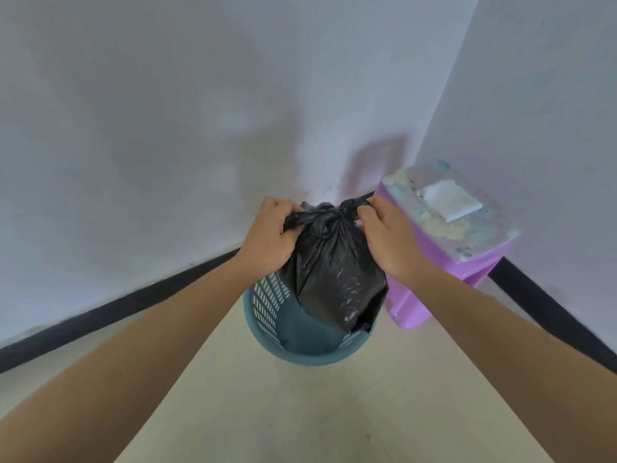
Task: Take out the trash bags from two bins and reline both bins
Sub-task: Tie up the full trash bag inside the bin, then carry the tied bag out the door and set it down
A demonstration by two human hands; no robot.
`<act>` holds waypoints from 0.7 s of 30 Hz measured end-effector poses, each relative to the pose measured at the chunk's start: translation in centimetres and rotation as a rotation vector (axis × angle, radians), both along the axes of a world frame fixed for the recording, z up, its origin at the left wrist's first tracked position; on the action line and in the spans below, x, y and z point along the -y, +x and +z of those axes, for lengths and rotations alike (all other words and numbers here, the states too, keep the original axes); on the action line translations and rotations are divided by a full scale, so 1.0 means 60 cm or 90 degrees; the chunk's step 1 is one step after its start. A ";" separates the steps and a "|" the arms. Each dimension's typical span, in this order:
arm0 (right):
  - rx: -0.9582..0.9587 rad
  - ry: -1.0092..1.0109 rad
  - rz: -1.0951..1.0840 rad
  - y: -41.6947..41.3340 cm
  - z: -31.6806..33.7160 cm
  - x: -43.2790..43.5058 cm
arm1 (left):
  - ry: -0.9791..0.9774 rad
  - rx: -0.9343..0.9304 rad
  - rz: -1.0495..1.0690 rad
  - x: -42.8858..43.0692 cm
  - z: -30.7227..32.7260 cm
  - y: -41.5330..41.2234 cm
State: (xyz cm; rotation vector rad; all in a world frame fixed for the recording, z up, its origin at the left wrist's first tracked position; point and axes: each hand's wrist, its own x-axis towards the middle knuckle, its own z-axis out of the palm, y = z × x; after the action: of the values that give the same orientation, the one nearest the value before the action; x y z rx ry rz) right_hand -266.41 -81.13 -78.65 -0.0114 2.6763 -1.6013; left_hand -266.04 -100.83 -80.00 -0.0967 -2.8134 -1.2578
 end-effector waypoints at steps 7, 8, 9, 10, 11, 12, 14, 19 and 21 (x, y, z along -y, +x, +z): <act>0.004 -0.032 0.040 0.005 0.354 -0.012 | -0.040 -0.040 0.028 0.003 0.374 0.043; 0.006 -0.038 0.046 0.009 0.410 -0.011 | -0.039 -0.037 0.036 0.005 0.434 0.050; 0.008 -0.047 0.054 0.013 0.468 -0.008 | -0.034 -0.035 0.045 0.008 0.495 0.058; 0.012 -0.055 0.064 0.019 0.528 -0.002 | -0.031 -0.033 0.053 0.013 0.557 0.069; 0.010 -0.062 0.073 0.026 0.582 0.004 | -0.029 -0.033 0.058 0.018 0.611 0.080; 0.008 -0.065 0.082 0.035 0.646 0.010 | -0.025 -0.035 0.069 0.024 0.677 0.093; 0.008 -0.074 0.104 0.059 0.765 0.020 | -0.013 -0.045 0.097 0.031 0.798 0.125; -0.024 -0.087 0.164 0.125 1.052 0.052 | -0.040 -0.101 0.188 0.048 1.085 0.238; -0.036 -0.077 0.209 0.143 1.109 0.070 | -0.067 -0.127 0.220 0.059 1.142 0.287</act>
State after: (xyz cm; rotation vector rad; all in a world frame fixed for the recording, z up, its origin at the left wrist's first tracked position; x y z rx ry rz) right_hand -257.83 -85.31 -12.12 -0.4774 2.4460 -1.6693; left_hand -248.81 -104.35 -11.51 0.2355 -2.5809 -0.9663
